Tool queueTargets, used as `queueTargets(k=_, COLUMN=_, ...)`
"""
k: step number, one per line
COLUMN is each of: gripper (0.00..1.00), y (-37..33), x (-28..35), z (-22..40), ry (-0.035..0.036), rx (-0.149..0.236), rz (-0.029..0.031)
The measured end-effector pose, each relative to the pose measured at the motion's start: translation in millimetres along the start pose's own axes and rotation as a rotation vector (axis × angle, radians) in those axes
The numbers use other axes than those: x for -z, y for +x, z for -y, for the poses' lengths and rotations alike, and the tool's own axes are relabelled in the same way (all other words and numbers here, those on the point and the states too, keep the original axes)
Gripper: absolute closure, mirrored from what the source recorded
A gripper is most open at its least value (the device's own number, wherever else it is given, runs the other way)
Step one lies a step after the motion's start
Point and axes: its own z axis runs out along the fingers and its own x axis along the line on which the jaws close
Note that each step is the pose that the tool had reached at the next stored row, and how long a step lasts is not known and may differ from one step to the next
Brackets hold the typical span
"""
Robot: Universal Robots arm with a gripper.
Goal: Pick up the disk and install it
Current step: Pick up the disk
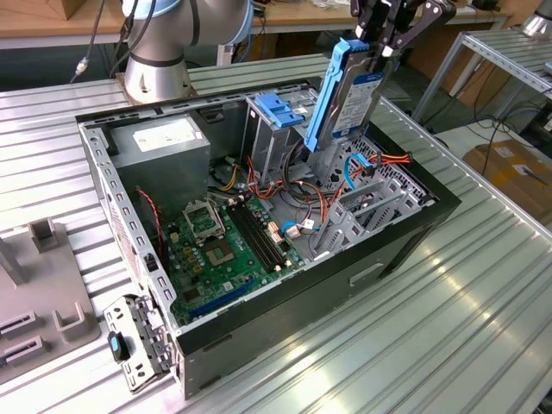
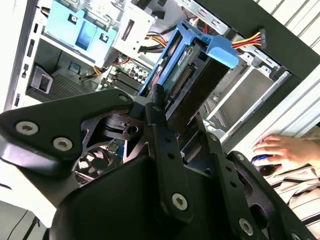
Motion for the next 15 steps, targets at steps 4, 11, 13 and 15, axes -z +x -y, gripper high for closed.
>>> queueTargets(k=4, gripper=0.65, y=7.8, x=0.1, z=-0.1, ry=0.0, rx=0.0, rz=-0.0008)
queueTargets(k=11, gripper=0.65, y=21.6, x=0.2, z=-0.4, ry=0.0, rx=0.0, rz=-0.0017)
queueTargets(k=13, gripper=0.65, y=26.0, x=0.1, z=-0.5, ry=0.0, rx=0.0, rz=-0.003)
queueTargets(k=15, gripper=0.65, y=28.0, x=0.2, z=-0.5, ry=-0.0001, rx=0.0, rz=-0.0032)
